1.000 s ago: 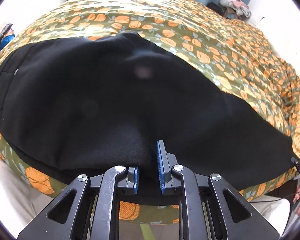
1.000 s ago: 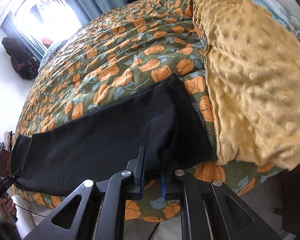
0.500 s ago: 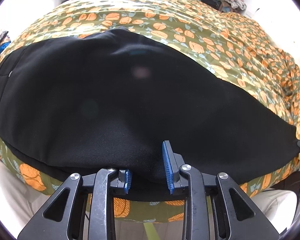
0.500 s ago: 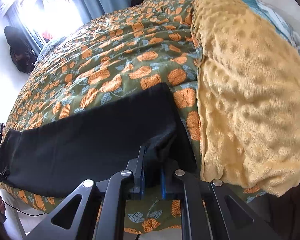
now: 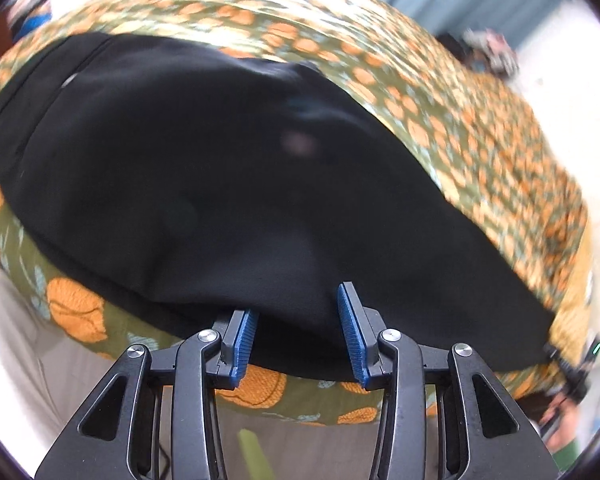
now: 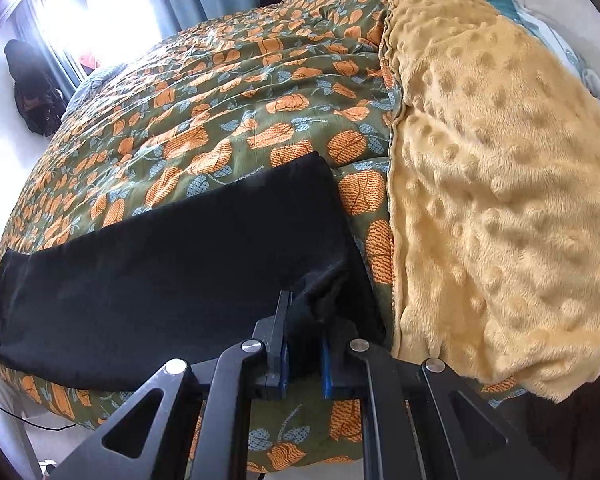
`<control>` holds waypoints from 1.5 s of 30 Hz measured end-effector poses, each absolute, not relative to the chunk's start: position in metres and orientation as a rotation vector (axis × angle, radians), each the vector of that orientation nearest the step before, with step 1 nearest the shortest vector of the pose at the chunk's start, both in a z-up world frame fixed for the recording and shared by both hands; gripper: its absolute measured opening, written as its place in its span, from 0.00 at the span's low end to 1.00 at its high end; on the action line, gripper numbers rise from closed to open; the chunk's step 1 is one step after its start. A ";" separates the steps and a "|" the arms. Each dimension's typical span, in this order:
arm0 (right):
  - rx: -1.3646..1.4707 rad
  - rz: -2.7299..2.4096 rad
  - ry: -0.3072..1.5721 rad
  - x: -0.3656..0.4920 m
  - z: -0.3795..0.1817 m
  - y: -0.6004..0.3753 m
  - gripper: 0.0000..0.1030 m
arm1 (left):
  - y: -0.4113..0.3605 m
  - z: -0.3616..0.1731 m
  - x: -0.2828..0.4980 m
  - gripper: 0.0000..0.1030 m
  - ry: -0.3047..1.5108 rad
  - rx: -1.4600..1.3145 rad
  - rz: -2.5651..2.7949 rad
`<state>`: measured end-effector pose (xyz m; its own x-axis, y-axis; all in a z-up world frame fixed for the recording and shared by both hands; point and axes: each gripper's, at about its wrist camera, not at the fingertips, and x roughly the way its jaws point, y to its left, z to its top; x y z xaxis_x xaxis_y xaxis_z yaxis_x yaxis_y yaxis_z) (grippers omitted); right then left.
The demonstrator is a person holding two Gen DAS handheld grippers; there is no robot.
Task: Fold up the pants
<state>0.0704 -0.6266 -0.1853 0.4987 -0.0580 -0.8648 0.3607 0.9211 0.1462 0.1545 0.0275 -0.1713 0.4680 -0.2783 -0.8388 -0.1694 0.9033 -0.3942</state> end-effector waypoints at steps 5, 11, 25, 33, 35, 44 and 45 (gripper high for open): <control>0.327 -0.259 1.026 0.071 -0.186 -0.626 0.12 | 0.037 -0.180 0.151 0.05 1.113 -0.522 -0.071; 0.316 -0.250 1.039 0.069 -0.185 -0.628 0.12 | 0.021 -0.179 0.139 0.04 1.134 -0.392 -0.043; 0.325 -0.139 0.979 0.052 -0.139 -0.643 0.72 | 0.013 -0.150 0.097 0.43 1.146 -0.086 0.012; 0.372 -0.023 1.078 0.109 -0.183 -0.661 0.69 | -0.011 -0.135 0.102 0.44 1.090 -0.023 -0.056; 0.384 0.013 1.139 0.114 -0.196 -0.662 0.62 | -0.012 -0.133 0.102 0.48 1.081 -0.013 -0.051; 0.581 0.162 1.192 0.103 -0.212 -0.672 0.29 | -0.030 -0.136 0.107 0.48 1.098 -0.012 -0.103; 0.602 0.168 1.193 0.103 -0.214 -0.670 0.13 | -0.031 -0.133 0.106 0.48 1.085 -0.003 -0.108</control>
<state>0.1033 -0.6704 -0.2137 0.3776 0.4294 -0.8204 0.1866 0.8325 0.5217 0.1062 -0.0314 -0.1334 0.4620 -0.0894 -0.8824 0.0863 0.9947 -0.0556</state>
